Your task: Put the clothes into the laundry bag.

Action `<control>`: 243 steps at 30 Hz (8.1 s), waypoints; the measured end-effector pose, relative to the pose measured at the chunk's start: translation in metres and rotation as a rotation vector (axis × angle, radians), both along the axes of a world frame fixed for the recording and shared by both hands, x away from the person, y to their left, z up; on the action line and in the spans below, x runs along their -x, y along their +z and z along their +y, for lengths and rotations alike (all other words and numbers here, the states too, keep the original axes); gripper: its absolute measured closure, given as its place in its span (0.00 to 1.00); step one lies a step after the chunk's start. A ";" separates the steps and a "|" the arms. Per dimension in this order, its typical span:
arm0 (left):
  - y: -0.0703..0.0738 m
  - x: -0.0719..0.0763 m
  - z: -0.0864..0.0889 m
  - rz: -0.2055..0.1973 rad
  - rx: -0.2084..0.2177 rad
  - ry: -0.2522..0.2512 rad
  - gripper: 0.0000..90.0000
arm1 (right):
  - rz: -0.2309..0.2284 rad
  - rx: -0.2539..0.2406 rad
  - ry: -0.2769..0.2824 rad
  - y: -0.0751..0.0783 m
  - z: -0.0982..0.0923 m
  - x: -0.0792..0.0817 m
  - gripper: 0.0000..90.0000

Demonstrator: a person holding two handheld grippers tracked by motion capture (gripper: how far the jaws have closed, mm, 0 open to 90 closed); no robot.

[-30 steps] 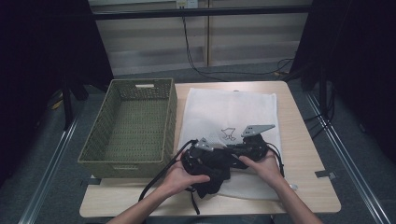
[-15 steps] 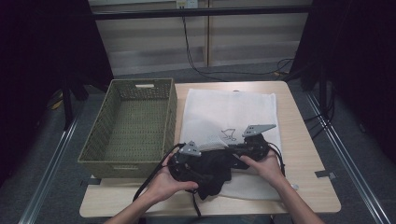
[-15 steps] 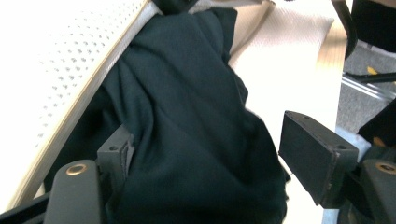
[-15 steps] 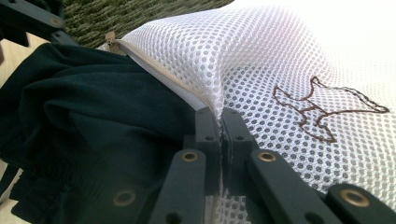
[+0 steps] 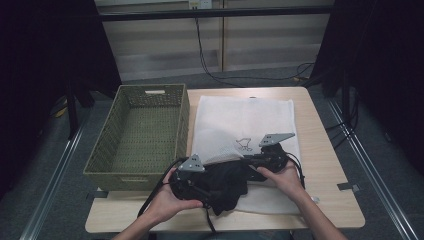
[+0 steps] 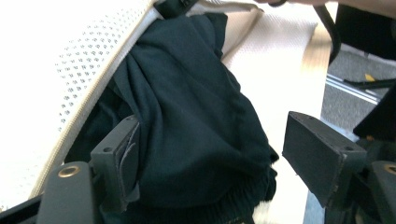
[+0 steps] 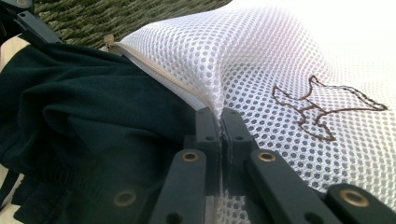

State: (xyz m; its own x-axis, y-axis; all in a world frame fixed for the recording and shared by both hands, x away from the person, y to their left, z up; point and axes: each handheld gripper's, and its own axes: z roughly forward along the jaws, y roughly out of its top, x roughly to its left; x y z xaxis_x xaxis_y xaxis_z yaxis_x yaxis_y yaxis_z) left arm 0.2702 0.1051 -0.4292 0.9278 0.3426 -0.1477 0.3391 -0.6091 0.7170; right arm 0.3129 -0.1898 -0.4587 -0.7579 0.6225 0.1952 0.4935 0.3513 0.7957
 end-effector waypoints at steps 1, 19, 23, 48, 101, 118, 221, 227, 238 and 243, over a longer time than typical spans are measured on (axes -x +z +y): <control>-0.002 0.002 0.002 -0.002 -0.006 -0.007 0.26 | -0.003 0.001 -0.001 0.000 0.000 0.000 0.98; -0.043 0.002 -0.025 -0.019 -0.156 -0.161 0.23 | 0.005 0.008 -0.004 0.000 0.003 0.000 0.98; -0.046 0.002 -0.025 0.007 -0.137 -0.185 0.19 | 0.004 0.009 -0.004 0.000 0.003 0.000 0.98; -0.021 0.000 -0.033 -0.144 -0.159 -0.169 0.75 | -0.008 -0.014 -0.014 0.010 0.004 -0.001 0.98; -0.029 -0.019 -0.067 -0.021 -0.063 -0.066 0.40 | 0.035 -0.002 -0.008 0.004 -0.005 0.001 0.96; -0.019 0.025 -0.008 -0.063 -0.036 -0.068 0.45 | 0.049 -0.018 -0.022 0.002 -0.008 0.003 0.79; -0.058 0.006 -0.031 -0.048 -0.165 -0.156 0.98 | 0.121 0.135 0.118 -0.029 0.027 0.036 0.97; -0.058 0.006 -0.031 -0.051 -0.166 -0.157 0.98 | 0.128 0.140 0.096 -0.029 0.029 0.032 0.98; -0.058 0.007 -0.031 -0.058 -0.171 -0.151 0.98 | 0.090 0.142 0.046 -0.031 0.032 0.021 0.98; -0.058 0.007 -0.031 -0.058 -0.172 -0.153 0.98 | 0.086 0.131 0.013 -0.032 0.032 0.016 0.98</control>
